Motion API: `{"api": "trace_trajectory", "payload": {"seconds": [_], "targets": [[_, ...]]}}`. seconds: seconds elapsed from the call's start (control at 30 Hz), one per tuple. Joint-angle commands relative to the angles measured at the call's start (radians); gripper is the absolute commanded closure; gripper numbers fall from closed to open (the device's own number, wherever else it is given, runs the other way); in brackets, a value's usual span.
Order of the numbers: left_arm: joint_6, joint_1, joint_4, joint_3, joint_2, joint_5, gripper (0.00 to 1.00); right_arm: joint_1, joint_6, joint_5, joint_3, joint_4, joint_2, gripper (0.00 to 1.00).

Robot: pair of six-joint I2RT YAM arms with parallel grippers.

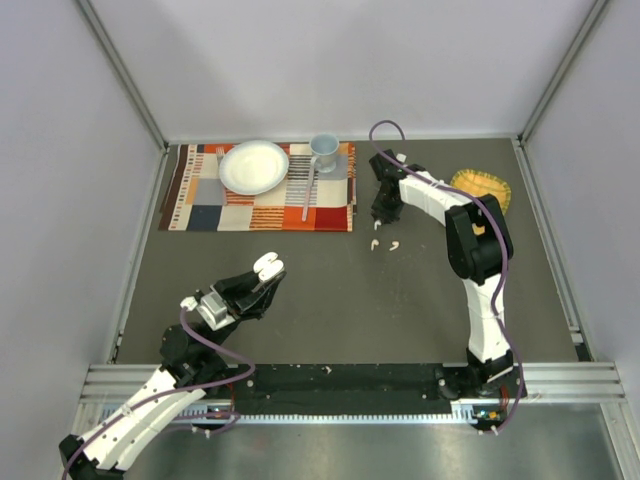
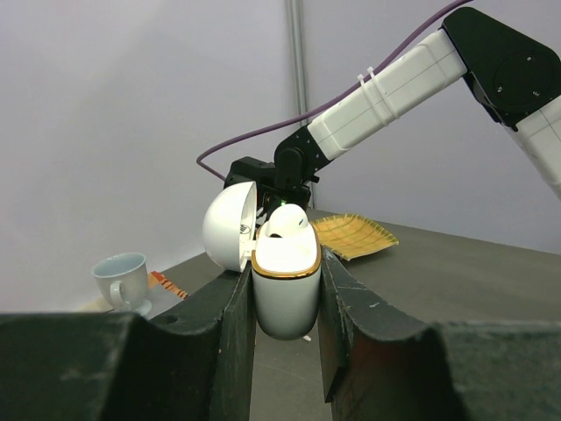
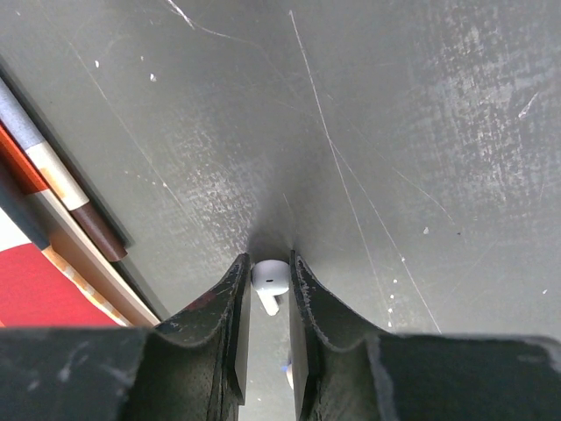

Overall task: Insert the wireless bluetooth earbuds into the charging case
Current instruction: Pick up the left earbud from the corner of the board.

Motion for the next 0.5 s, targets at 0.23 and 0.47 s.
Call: {"api": "trace_trajectory", "payload": {"seconds": [0.23, 0.47], "targets": [[0.006, -0.001, 0.023, -0.047, -0.01, -0.011, 1.0, -0.004, -0.042, -0.016, -0.039, 0.016, -0.029, 1.0], [0.005, -0.001, 0.013, -0.046, -0.011, -0.01, 1.0, 0.007, -0.082, -0.08, -0.212, 0.256, -0.198, 1.0]]}}
